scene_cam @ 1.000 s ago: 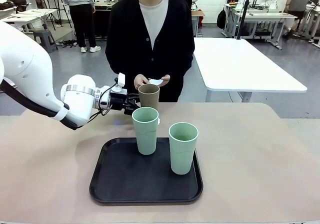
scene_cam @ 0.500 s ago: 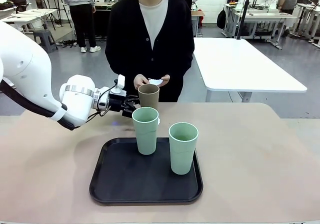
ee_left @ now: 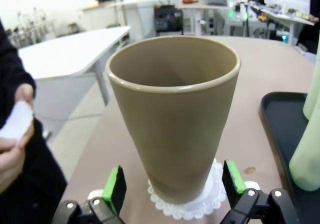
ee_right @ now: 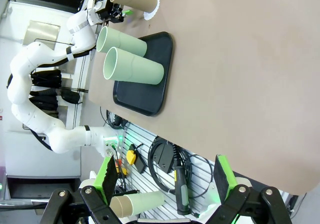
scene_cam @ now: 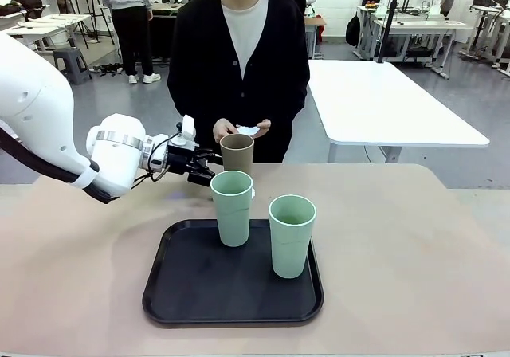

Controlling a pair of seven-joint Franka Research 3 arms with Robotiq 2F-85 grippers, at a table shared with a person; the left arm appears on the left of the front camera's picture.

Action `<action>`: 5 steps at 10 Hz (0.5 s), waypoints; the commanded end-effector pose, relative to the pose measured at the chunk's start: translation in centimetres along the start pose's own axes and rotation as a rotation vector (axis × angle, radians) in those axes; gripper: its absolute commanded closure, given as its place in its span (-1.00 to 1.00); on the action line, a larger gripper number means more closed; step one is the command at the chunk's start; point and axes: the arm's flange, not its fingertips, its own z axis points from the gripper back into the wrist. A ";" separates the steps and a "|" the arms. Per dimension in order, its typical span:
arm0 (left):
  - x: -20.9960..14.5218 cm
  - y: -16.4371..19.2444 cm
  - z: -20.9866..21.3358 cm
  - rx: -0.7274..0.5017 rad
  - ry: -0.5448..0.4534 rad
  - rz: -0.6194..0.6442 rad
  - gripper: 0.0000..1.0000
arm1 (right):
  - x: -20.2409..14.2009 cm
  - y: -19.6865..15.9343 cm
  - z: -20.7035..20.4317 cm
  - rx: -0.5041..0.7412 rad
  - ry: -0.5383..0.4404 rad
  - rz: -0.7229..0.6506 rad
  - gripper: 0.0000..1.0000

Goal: Place coasters on the table and set cups on them.
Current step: Pick up one Reusable plastic cup and place it on a coaster set by the human.

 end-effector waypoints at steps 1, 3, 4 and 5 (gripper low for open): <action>0.5 -0.9 1.8 -0.003 0.085 0.024 -1.00 | 0.1 -0.1 0.1 0.023 -0.007 0.015 -1.00; 2.3 -2.6 4.8 -0.005 0.232 0.036 -1.00 | 0.1 -0.1 0.1 0.023 -0.007 0.015 -1.00; 4.8 -4.3 6.5 0.011 0.340 0.046 -1.00 | 0.1 -0.1 0.1 0.023 -0.007 0.015 -1.00; 7.9 -6.0 7.2 0.054 0.350 0.045 -1.00 | 0.1 -0.1 0.1 0.023 -0.007 0.015 -1.00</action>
